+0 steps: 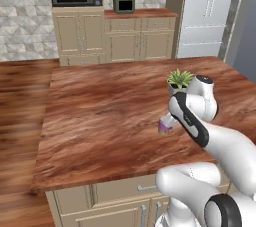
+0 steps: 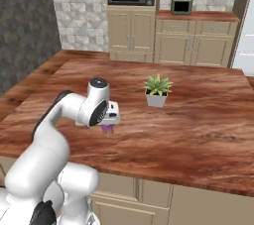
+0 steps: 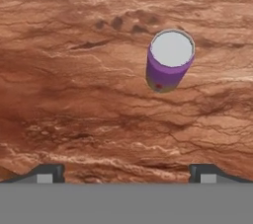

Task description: Pick the can from the counter and place it in the open cabinet.

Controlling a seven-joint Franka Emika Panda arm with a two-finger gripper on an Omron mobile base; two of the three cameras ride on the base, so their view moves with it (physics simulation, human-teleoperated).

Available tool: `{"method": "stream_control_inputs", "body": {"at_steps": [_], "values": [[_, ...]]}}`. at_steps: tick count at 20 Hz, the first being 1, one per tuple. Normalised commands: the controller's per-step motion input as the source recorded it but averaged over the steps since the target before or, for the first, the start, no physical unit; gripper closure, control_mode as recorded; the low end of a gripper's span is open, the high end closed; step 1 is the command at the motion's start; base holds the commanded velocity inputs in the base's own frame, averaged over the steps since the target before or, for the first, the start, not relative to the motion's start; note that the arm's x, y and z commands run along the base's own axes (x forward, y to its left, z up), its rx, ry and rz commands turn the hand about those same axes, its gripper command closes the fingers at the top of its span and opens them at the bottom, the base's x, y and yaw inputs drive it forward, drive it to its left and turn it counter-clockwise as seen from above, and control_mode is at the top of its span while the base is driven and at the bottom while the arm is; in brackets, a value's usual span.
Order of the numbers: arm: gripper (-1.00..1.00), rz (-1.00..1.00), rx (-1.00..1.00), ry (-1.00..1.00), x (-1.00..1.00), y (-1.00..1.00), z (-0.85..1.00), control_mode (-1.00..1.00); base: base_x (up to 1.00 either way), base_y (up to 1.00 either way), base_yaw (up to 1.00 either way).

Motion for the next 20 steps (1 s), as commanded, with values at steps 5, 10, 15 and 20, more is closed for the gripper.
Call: {"method": "stream_control_inputs", "body": {"at_steps": [5,10,15,20], "values": [[-1.00,0.00,0.00,0.06,0.18,-0.17,-0.09,-1.00,0.00,0.00,0.00],[-1.00,0.00,0.00,0.08,0.30,0.00,-0.01,-1.00,0.00,0.00,0.00],[-1.00,0.00,0.00,0.10,0.34,0.00,-0.02,-1.00,0.00,0.00,0.00],[-1.00,0.00,0.00,0.11,0.32,0.00,-0.13,-1.00,0.00,0.00,0.00]]}}
